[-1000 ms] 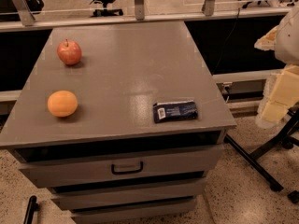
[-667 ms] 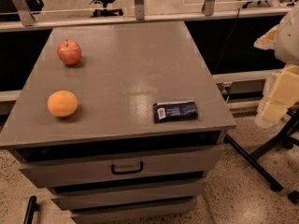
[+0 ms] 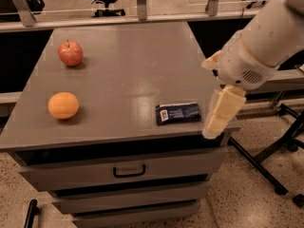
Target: Move rxbar blueberry near apple
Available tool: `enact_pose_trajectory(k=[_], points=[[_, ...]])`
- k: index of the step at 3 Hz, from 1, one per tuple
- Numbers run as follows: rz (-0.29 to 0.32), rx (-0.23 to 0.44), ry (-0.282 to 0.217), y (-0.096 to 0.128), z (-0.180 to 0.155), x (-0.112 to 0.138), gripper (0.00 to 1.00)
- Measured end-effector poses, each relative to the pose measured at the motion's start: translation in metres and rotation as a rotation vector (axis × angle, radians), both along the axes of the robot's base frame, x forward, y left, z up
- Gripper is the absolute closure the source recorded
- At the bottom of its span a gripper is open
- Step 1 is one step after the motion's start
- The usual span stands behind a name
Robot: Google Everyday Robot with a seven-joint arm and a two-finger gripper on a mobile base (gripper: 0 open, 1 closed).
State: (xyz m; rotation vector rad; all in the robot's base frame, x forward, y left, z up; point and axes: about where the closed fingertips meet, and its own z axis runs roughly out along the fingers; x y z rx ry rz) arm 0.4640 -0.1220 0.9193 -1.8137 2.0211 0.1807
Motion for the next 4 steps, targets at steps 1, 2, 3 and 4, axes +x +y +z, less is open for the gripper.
enact_pose_trajectory(k=[1,2,3,4], points=[[0.091,0.064,0.042,0.051,-0.033,0.006,0.0],[0.118,0.082,0.073,0.078,-0.062,0.018,0.0],[0.089,0.075,0.083,0.081,-0.085,0.038,0.0],[0.037,0.064,0.072,0.066,-0.096,0.053,0.16]])
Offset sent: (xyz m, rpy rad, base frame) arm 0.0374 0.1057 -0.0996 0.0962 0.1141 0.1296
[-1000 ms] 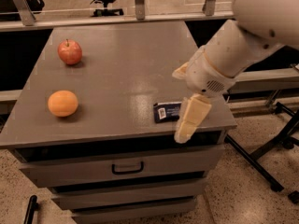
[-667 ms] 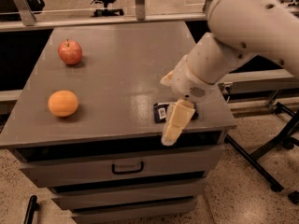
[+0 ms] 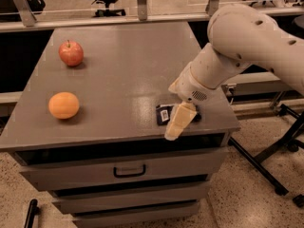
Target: Move rxbar blueberry near apple
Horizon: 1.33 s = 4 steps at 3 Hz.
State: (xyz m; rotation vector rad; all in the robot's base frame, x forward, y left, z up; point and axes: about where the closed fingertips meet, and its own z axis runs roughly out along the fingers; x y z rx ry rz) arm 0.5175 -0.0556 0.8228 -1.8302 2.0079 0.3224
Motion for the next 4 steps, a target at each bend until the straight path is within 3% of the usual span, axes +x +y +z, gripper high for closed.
enact_pose_trajectory(k=[1,2,3,4], points=[[-0.033,-0.008,-0.019,-0.021,0.0,0.008,0.39],[-0.041,-0.011,-0.039,-0.043,0.008,0.011,0.47],[-0.04,-0.012,-0.044,-0.049,0.011,0.012,0.43],[-0.04,-0.012,-0.044,-0.049,0.011,0.012,0.58]])
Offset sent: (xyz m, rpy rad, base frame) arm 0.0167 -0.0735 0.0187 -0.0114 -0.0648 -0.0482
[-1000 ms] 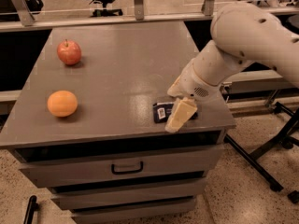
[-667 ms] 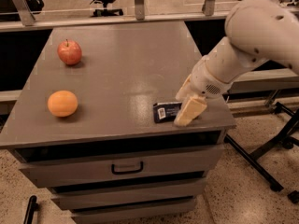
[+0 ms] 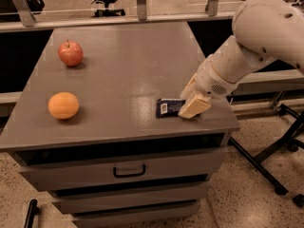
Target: Move rxbar blueberry near apple
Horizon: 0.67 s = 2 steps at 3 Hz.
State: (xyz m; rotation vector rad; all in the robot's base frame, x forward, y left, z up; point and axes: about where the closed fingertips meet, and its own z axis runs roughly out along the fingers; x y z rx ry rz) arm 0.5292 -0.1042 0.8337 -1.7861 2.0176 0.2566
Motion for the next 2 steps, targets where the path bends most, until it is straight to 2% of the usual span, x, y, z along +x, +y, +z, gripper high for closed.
enact_pose_trajectory(k=[1,2], points=[[0.023,0.014,0.003,0.001,0.004,0.003,0.82],[0.044,0.05,0.021,0.01,0.019,0.023,1.0]])
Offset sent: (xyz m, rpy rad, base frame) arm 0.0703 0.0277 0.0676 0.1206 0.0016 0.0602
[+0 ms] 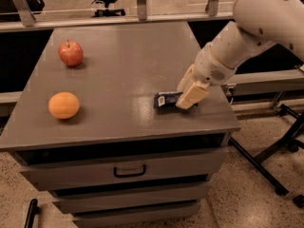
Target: Move rxbar blueberry near apple
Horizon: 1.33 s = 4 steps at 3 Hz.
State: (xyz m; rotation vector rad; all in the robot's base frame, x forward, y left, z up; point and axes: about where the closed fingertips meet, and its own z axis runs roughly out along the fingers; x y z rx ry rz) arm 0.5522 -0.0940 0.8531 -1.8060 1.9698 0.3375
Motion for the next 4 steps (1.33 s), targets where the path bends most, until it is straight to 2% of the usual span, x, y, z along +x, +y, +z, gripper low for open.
enact_pose_trajectory(k=[1,2,3,4], points=[[-0.011,0.034,0.003,0.019,0.026,0.037,1.0],[-0.044,0.125,-0.007,0.07,0.063,0.081,1.0],[-0.082,0.197,-0.012,0.127,0.087,0.107,1.0],[-0.159,0.249,-0.003,0.187,0.093,0.128,1.0]])
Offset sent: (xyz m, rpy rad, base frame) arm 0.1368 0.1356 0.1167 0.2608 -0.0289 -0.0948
